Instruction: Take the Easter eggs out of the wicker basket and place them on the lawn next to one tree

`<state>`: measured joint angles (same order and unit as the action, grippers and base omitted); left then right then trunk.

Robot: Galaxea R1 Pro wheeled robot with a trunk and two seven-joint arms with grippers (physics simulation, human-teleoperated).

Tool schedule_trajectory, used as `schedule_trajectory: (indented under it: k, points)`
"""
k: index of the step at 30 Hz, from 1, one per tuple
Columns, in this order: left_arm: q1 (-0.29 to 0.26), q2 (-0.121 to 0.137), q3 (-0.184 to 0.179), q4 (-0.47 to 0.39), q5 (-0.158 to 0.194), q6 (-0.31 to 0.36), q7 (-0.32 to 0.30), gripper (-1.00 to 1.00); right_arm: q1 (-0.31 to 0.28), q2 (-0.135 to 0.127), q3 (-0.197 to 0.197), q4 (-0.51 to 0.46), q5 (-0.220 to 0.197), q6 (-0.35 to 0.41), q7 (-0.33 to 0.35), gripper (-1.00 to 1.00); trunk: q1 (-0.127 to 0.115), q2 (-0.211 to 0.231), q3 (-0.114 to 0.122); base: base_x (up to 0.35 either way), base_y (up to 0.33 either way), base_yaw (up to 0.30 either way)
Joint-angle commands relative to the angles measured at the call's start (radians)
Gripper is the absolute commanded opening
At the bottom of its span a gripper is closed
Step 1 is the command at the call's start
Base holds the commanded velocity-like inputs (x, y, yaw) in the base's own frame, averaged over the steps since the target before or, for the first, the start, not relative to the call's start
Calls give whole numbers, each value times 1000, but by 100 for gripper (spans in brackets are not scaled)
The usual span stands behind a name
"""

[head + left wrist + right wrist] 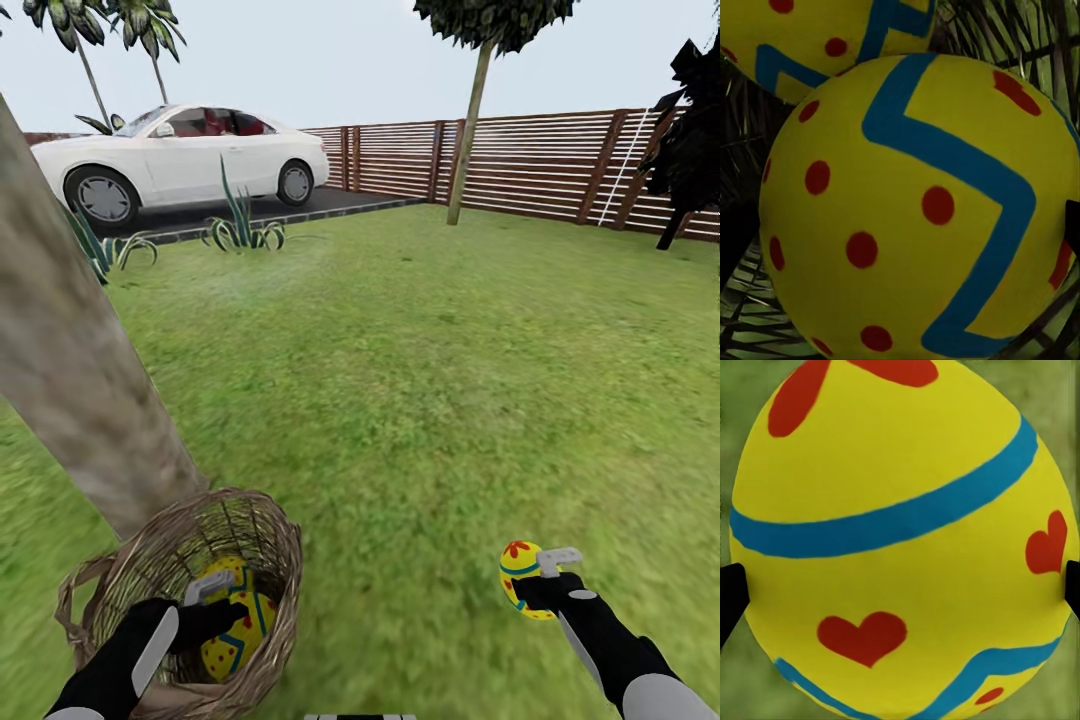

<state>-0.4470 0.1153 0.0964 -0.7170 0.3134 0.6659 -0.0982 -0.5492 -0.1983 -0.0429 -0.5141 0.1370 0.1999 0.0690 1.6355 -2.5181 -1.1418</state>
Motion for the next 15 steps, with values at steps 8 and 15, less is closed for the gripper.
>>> schedule_trajectory:
  k: [8, 15]
  points:
    - [1, -1, 2, -1, -2, 4, -5, -100, 0, 3, -5, -1, 10, 4, 9, -100, -4, 2, 30, 0, 0, 0]
    - [0, -5, 2, -1, -3, 4, -5, -100, 0, 4, -5, 0, 10, 4, 9, -100, -7, 3, 57, 0, 0, 0]
